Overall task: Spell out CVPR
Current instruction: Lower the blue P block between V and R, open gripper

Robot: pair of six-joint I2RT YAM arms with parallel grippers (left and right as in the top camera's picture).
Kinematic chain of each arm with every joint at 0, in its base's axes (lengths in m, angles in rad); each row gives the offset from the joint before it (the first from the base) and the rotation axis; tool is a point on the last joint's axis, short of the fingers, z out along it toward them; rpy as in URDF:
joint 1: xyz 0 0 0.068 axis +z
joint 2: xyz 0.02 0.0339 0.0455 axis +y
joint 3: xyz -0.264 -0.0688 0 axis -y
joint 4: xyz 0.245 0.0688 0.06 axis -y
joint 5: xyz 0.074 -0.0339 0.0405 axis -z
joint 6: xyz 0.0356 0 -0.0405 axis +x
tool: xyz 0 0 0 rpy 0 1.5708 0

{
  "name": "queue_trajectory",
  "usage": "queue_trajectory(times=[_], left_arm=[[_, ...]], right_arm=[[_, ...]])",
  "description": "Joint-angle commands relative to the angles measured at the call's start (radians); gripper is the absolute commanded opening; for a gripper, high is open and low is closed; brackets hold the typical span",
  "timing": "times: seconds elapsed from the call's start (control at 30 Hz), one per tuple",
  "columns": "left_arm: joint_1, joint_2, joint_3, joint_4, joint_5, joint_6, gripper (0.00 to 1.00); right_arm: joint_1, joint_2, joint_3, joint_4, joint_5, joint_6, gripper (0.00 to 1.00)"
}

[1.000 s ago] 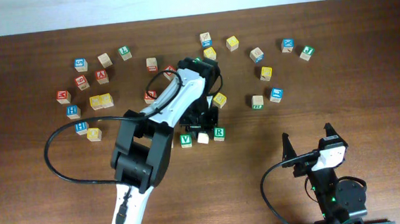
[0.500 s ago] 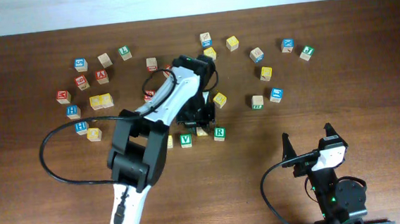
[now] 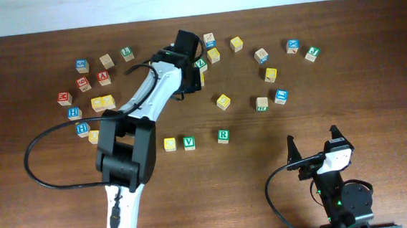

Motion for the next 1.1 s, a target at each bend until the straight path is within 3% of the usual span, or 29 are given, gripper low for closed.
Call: queue_trajectory(times=[0.0,0.13,0.27,0.4,0.6,0.83,1.07], left_arm=[[-0.031,0.005,-0.011,-0.023,-0.019,0.000,0.10],[-0.034,0.005,-0.122,-0.026,-0.015,-0.019,0.18],[-0.034,0.005,-0.129,-0.085,0.053,-0.018,0.23],[-0.034,0.005,-0.129,-0.134,0.095,-0.018,0.35],[0.008,0.005,0.051,-0.218,0.080,-0.018,0.35],[0.005,0.005,0.050,-0.161,0.080,-0.029,0.31],[0.005,0.005,-0.001,-0.153,0.064,-0.029,0.34]], right_arm=[[-0.005,-0.007,-0.005,-0.005,0.011,0.003,0.98],[-0.005,-0.007,-0.005,-0.005,0.012,0.003,0.98],[-0.005,-0.007,-0.005,-0.005,0.012,0.003,0.98],[-0.005,-0.007,-0.005,-0.005,0.012,0.003,0.98],[-0.005,-0.007,-0.005,-0.005,0.011,0.003,0.98],[-0.005,-0.007,-0.005,-0.005,0.012,0.003,0.98],[-0.005,-0.007,-0.005,-0.005,0.012,0.003,0.98]])
